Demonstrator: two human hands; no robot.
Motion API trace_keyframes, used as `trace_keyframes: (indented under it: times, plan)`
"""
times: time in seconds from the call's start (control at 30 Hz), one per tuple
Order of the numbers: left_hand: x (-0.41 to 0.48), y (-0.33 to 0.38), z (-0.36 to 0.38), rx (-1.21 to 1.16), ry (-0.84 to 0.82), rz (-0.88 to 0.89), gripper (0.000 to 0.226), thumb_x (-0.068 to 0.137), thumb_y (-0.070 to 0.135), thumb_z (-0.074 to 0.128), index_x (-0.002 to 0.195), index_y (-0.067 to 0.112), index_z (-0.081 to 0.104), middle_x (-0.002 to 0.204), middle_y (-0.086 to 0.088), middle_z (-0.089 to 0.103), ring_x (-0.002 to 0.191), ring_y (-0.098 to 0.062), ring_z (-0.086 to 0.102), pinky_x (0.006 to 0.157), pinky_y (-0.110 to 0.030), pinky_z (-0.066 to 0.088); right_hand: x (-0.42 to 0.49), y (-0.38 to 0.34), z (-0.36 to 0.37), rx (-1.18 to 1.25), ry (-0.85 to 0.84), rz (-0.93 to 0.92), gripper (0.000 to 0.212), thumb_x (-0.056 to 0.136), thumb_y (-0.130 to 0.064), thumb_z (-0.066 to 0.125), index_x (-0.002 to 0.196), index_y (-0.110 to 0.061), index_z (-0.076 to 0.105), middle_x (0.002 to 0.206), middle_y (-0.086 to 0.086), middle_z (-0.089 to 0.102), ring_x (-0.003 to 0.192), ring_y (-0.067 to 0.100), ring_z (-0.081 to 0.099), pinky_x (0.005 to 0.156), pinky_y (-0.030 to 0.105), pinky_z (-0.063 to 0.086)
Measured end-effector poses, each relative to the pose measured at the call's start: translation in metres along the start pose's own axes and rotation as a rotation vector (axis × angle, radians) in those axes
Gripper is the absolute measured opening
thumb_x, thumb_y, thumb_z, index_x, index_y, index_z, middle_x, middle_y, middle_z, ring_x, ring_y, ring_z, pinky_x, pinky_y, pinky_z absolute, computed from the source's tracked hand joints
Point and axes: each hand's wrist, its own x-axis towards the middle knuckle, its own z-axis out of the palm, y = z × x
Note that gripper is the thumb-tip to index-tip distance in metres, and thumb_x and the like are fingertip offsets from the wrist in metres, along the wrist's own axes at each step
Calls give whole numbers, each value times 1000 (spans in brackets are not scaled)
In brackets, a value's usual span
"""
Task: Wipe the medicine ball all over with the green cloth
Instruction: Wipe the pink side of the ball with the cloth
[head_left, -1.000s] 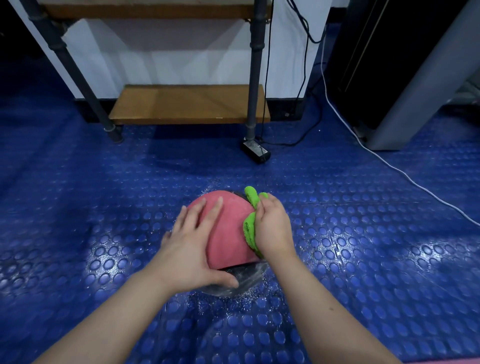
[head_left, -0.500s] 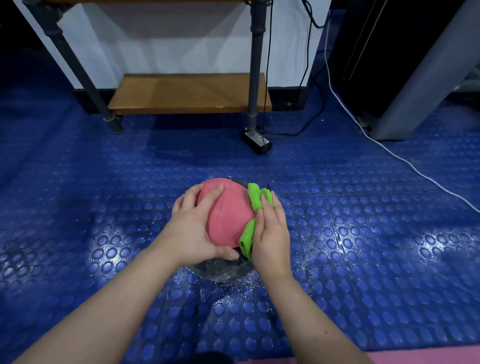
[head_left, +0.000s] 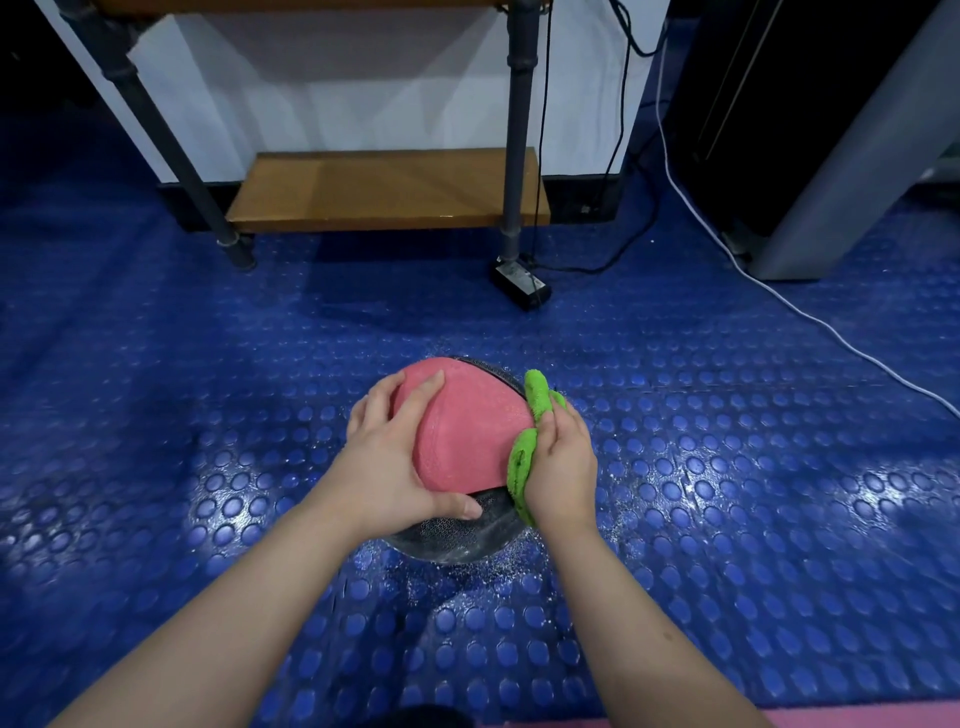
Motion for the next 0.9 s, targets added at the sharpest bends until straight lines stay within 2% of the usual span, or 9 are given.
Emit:
trace_keyframes:
  times: [0.1, 0.23, 0.37, 0.47, 0.53, 0.57, 0.63, 0.77, 0.9]
  plan:
    - [2, 2, -2, 3, -8, -18, 137, 46, 61, 90, 152, 50, 5, 156, 16, -6, 148, -23, 0, 120, -50, 22, 9, 2, 5, -35, 8, 34, 40, 104, -27, 30, 128, -10, 57, 128, 9, 58, 118, 23, 52, 103, 42, 40]
    - [1, 0, 0, 6, -16, -12, 138, 46, 64, 89, 151, 51, 1, 155, 19, -8, 148, -22, -2, 119, -53, 21, 21, 12, -2, 3, -28, 193, 36, 104, -23, 32, 79, -9, 53, 82, 10, 56, 80, 25, 52, 66, 33, 36]
    - [3, 4, -1, 18, -29, -33, 138, 47, 62, 89, 151, 51, 0, 155, 19, -10, 149, -22, -5, 119, -54, 21, 26, 13, -6, -3, -66, 229, 36, 104, -23, 31, 84, -6, 55, 80, 10, 56, 78, 27, 54, 66, 34, 38]
    - [7, 6, -2, 19, -32, -42, 139, 47, 61, 90, 152, 49, 1, 157, 16, -10, 149, -23, -4, 120, -52, 20, 15, 5, -5, -57, -24, 100, 35, 104, -22, 32, 111, -5, 63, 110, 10, 64, 105, 27, 58, 84, 33, 44]
    - [10, 6, -3, 13, -28, -55, 139, 47, 61, 90, 152, 48, 0, 157, 14, -8, 149, -25, -1, 120, -51, 21, -3, -8, -4, -38, -7, -5, 38, 104, -21, 34, 135, -12, 54, 143, 3, 47, 134, 17, 40, 111, 24, 28]
    - [11, 6, -3, 12, -22, -62, 138, 47, 61, 90, 152, 47, 1, 157, 13, -7, 148, -27, 0, 120, -50, 21, -13, -15, -3, -17, -11, -54, 39, 103, -19, 36, 139, -13, 49, 150, 0, 38, 140, 12, 32, 113, 17, 19]
    - [15, 6, -2, 2, -11, -73, 135, 50, 57, 89, 153, 47, 2, 156, 11, -3, 147, -29, 5, 119, -49, 23, -27, -24, 1, 14, -55, -133, 41, 103, -17, 38, 143, -14, 45, 154, -3, 28, 143, 8, 23, 114, 13, 13]
    - [18, 4, -6, 38, -41, -71, 132, 56, 51, 88, 153, 45, -2, 157, 9, -5, 147, -32, 7, 117, -52, 26, -37, -19, 2, -20, -122, -258, 42, 102, -14, 40, 144, -15, 44, 153, -9, 21, 146, 12, 16, 121, 35, 16]
    - [21, -2, -16, 63, -107, -69, 141, 50, 55, 91, 153, 46, -4, 159, 12, -9, 149, -28, 7, 118, -50, 26, -40, -10, 4, -46, -129, -349, 41, 100, -7, 42, 140, -10, 47, 155, 4, 27, 146, 13, 15, 120, 45, 17]
